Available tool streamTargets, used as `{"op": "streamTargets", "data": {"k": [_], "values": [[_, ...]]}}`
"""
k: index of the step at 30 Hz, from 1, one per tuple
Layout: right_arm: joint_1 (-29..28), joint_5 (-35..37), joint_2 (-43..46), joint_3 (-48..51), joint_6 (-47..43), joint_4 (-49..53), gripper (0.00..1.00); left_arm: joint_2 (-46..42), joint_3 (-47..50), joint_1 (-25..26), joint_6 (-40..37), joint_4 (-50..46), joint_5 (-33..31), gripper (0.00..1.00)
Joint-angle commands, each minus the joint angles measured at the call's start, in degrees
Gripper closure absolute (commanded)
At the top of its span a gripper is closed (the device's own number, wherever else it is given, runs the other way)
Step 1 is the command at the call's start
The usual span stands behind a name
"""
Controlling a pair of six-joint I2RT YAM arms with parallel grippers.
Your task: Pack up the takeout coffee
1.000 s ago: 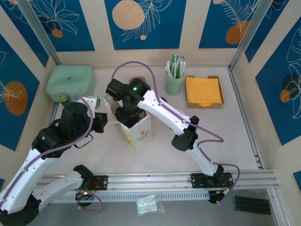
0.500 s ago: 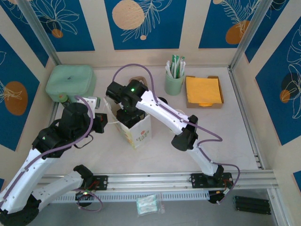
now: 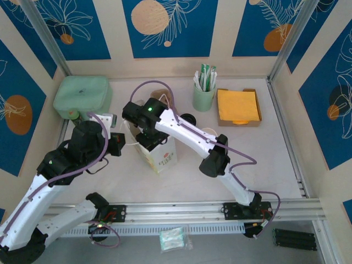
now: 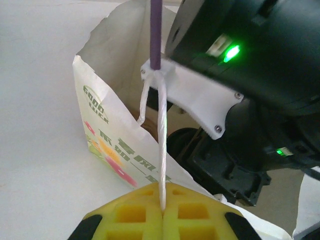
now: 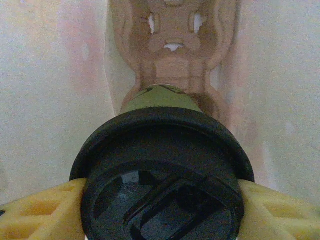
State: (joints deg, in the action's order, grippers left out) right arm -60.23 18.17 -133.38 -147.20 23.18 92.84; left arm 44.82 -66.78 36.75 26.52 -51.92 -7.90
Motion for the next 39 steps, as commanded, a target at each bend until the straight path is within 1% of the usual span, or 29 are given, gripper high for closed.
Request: {"op": "streamTargets", "data": {"k": [1,39], "values": [[-0.32,-1.47,-0.92,0.37,1.17,2.15,0.37,-0.81,0.4,-0.46,0.24,-0.81,0.56,1.0],[0.49,-0.51,-0.14,-0.65,1.35,2.78,0.37,0.55,-1.78,-0.45,0.2,-1.24,0.96,1.0]]}}
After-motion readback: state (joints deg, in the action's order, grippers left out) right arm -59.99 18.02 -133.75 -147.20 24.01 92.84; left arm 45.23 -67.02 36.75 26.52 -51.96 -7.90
